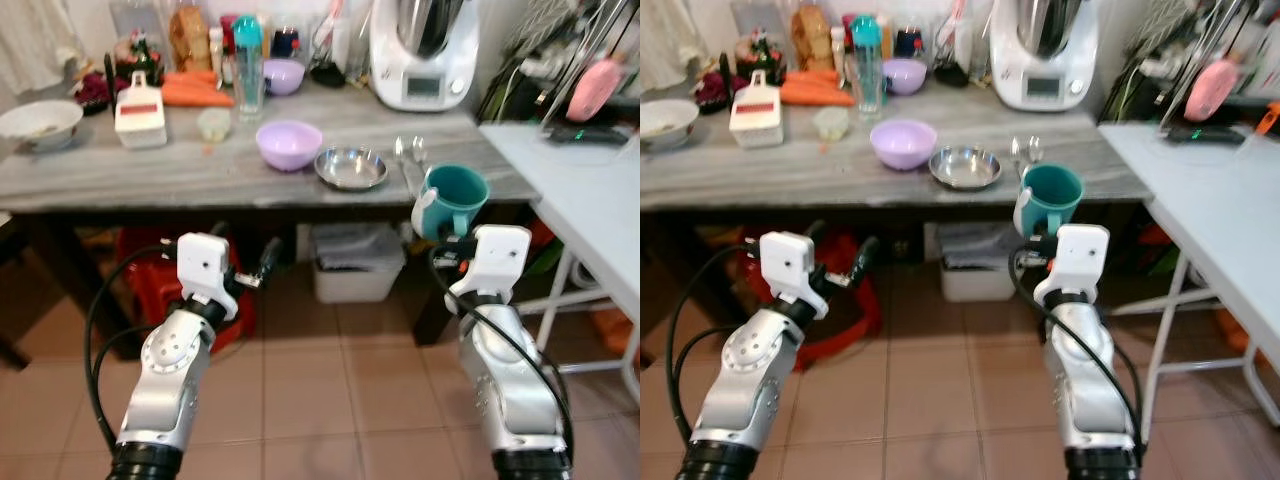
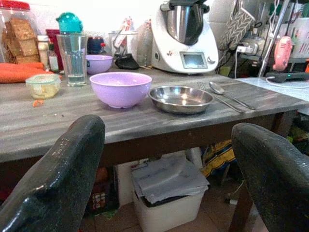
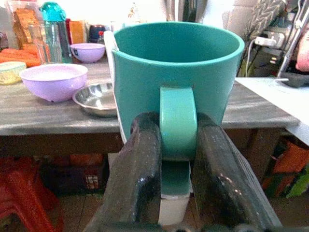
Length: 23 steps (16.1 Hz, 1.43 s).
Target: Setting the table
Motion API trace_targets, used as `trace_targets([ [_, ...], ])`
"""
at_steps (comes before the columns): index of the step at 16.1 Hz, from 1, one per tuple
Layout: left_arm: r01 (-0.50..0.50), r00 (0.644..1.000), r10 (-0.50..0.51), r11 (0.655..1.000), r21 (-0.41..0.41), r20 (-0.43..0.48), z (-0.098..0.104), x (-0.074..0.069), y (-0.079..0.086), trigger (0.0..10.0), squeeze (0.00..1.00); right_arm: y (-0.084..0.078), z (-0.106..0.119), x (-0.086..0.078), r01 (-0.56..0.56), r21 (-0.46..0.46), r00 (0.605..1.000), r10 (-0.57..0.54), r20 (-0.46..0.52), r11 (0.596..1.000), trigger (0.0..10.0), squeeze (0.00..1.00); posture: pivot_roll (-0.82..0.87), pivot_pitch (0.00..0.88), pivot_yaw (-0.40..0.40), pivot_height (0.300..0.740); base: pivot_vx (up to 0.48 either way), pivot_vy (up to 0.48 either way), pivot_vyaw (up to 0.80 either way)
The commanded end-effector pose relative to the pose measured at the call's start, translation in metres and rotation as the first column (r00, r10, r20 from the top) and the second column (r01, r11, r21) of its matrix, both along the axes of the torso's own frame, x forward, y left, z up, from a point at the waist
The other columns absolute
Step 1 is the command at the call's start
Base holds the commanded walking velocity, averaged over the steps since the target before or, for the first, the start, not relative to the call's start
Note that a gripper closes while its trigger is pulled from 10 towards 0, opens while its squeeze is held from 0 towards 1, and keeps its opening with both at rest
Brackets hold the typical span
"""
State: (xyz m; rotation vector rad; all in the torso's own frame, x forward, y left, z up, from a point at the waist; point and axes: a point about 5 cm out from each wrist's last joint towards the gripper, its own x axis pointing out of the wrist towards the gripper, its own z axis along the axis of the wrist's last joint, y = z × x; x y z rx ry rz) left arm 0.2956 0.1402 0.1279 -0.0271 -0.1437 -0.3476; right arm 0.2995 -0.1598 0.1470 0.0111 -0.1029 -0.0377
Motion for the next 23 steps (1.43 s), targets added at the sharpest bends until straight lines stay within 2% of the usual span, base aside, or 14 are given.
trace_targets([
  [1, 0.02, 1.0, -0.02, 1.0, 0.004, 0.017, 0.004, 0.0001, -0.0044, 10.0, 0.0, -0.0016, 0.0084, -0.001, 0.003, -0.004, 0.999, -0.003, 0.039, 1.0, 10.0, 0.0, -0.03, 0.0, -0.039, 0.74, 0.281, 0.0, 0.0],
  [15, 0.023, 1.0, -0.023, 1.0, -0.001, 0.012, 0.0027, -0.0018, -0.0093, 10.0, 0.0, -0.0012, 0.0108, -0.0046, -0.014, -0.025, 0.999, 0.016, 0.052, 1.0, 10.0, 0.0, -0.04, 0.0, -0.043, 0.74, 0.307, 0.0, 0.0],
  [21, 0.027, 1.0, -0.027, 1.0, -0.003, 0.013, 0.0031, -0.002, -0.0102, 10.0, 0.0, -0.001, 0.0121, -0.0051, -0.019, -0.028, 0.998, 0.021, 0.056, 0.999, 10.0, 0.0, -0.04, 0.0, -0.043, 0.74, 0.314, 0.0, 0.56],
  [23, 0.031, 0.999, -0.031, 1.0, -0.002, 0.014, 0.0032, -0.0018, -0.011, 10.0, 0.0, -0.0006, 0.0124, -0.0051, -0.021, -0.026, 0.998, 0.022, 0.058, 0.999, 10.0, 0.0, -0.04, 0.0, -0.042, 0.74, 0.317, 0.0, 0.0],
])
